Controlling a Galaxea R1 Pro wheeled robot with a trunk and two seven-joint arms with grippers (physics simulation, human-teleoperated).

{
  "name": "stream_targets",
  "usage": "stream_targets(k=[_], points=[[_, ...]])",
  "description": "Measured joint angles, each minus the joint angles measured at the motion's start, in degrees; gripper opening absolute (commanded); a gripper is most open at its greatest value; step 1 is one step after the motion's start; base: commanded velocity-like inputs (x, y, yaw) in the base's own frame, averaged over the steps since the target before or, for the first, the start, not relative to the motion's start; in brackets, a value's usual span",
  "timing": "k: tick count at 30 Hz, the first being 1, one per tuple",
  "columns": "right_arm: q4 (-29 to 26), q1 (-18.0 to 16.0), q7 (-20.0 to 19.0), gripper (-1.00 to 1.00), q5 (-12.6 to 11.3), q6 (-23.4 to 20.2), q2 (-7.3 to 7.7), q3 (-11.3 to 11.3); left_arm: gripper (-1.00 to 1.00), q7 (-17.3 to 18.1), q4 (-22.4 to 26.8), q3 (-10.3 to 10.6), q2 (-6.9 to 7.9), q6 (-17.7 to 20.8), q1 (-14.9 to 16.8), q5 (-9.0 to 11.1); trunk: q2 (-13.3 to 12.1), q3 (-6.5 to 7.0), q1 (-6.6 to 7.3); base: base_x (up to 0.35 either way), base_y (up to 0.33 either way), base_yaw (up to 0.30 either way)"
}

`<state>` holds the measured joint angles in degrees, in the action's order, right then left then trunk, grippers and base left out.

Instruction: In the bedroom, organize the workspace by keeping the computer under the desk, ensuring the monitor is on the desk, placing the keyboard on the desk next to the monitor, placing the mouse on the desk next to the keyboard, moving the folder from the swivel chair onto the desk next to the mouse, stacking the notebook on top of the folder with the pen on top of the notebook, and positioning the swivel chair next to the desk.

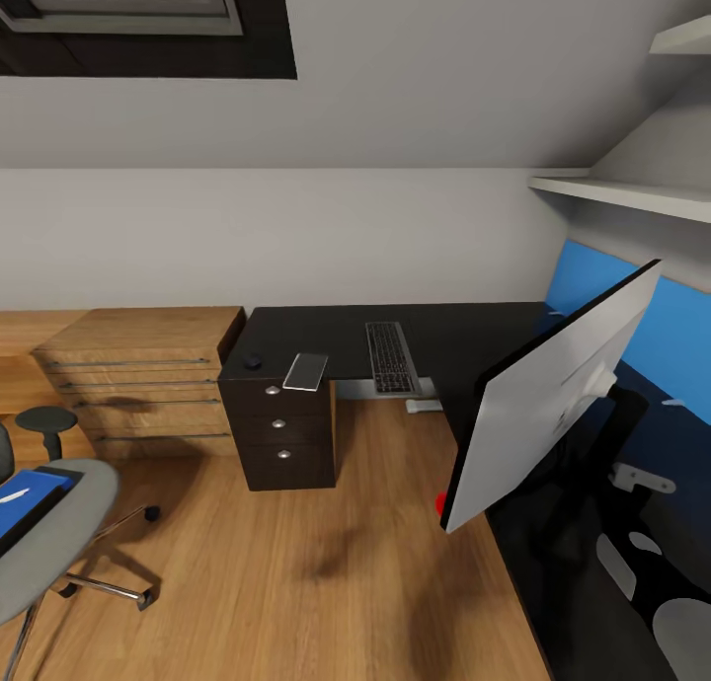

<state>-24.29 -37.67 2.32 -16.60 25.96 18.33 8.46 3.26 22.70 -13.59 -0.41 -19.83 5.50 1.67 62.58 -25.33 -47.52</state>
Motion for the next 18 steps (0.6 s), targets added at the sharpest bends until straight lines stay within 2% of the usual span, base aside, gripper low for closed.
stream_targets(k=[18], points=[[0.00,0.00,0.02,1.00,-0.05,0.52,0.02,0.00,1.00,0.00,0.00,0.00,-0.03,0.00,0.00,0.01,0.00,0.00,0.00,0.033,0.000,0.000]])
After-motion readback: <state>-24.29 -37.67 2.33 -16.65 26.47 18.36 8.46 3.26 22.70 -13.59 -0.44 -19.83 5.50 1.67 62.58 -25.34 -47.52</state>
